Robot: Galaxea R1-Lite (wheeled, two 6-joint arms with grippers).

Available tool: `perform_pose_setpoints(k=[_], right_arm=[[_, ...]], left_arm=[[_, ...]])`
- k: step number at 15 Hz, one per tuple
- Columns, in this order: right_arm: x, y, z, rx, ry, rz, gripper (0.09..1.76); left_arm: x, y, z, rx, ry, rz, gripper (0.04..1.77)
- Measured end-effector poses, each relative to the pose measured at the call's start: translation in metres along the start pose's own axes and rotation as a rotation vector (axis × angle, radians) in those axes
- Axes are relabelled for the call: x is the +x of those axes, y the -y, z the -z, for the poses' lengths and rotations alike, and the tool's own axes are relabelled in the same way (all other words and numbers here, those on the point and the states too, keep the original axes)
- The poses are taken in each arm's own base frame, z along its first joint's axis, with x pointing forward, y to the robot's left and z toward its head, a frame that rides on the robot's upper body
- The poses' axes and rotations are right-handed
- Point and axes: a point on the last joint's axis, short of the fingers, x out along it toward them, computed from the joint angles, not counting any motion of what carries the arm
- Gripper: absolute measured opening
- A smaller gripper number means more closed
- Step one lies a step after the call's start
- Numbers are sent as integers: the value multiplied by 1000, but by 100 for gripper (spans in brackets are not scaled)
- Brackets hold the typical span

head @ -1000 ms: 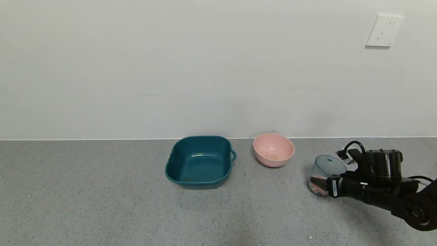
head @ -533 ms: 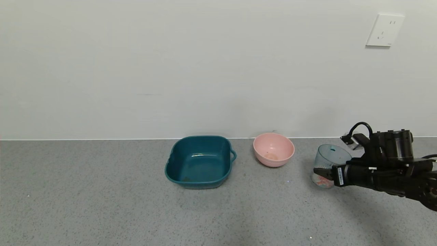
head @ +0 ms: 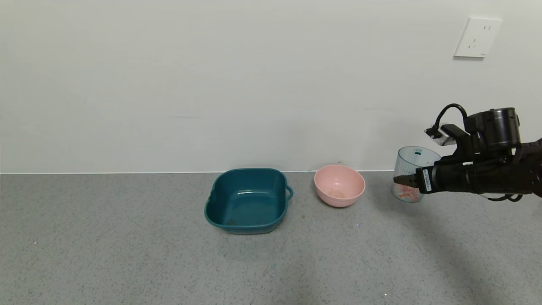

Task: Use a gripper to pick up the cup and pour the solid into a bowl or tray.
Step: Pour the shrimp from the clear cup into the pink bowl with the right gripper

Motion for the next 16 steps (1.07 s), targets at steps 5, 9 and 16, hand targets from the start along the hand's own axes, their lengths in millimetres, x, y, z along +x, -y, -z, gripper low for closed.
perform_pose_setpoints(k=[5, 9, 16], right_arm=[[25, -1, -28, -100, -37, 84, 134], [46, -11, -45, -199, -85, 138, 134], [65, -34, -50, -502, -174, 284, 134]], left_arm=[[0, 0, 0, 0, 0, 0, 172], [0, 0, 0, 0, 0, 0, 172], [0, 0, 0, 0, 0, 0, 172]])
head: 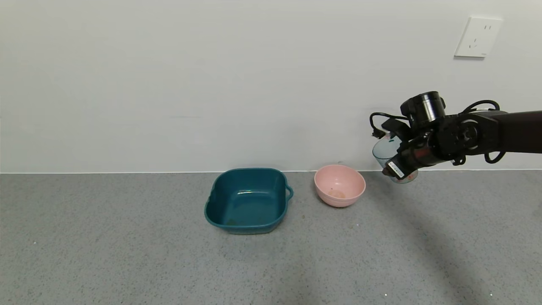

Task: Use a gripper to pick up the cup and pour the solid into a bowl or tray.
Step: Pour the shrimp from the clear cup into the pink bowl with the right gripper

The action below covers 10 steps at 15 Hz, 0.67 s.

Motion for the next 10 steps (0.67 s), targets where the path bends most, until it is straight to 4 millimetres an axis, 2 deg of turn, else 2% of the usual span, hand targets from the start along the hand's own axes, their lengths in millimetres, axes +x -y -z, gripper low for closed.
perform_pose_setpoints(k=[10], right_arm=[[-9, -32, -30, -295, -24, 164, 134]], left_arm=[[0, 0, 0, 0, 0, 0, 172]])
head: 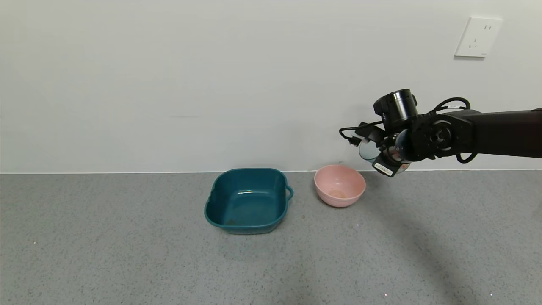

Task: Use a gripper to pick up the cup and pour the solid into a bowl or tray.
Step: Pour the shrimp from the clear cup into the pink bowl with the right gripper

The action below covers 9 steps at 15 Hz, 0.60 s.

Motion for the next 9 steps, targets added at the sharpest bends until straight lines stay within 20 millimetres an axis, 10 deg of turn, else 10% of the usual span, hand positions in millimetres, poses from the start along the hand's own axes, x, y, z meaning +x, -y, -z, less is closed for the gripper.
perform_pose_setpoints(k=[9], right_arm=[[-6, -10, -15, -249, -34, 68, 134]], left_arm=[[0, 0, 0, 0, 0, 0, 172]])
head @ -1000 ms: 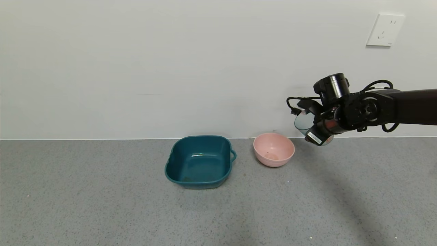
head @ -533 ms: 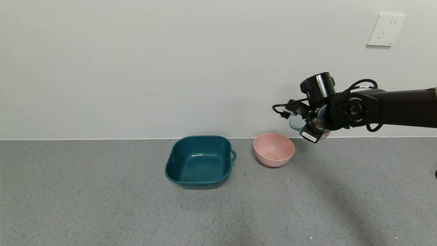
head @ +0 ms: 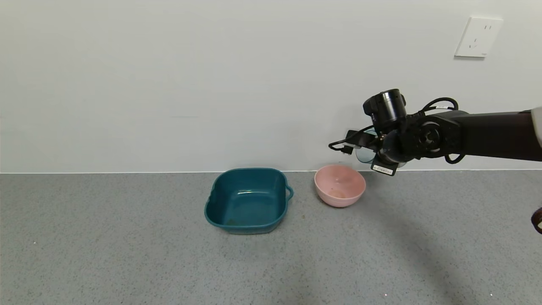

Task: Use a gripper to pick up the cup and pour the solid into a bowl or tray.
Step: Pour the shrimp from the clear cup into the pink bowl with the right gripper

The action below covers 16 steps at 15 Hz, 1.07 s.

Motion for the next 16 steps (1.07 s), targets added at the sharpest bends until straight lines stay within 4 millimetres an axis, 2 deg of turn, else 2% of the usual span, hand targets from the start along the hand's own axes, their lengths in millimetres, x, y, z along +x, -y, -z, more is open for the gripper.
perform_pose_setpoints(k=[7, 16], right_arm=[[-1, -1, -4, -194, -66, 62, 134], [0, -5, -22, -416, -23, 142, 134]], left_arm=[[0, 0, 0, 0, 0, -1, 172], [0, 0, 0, 0, 0, 0, 172]])
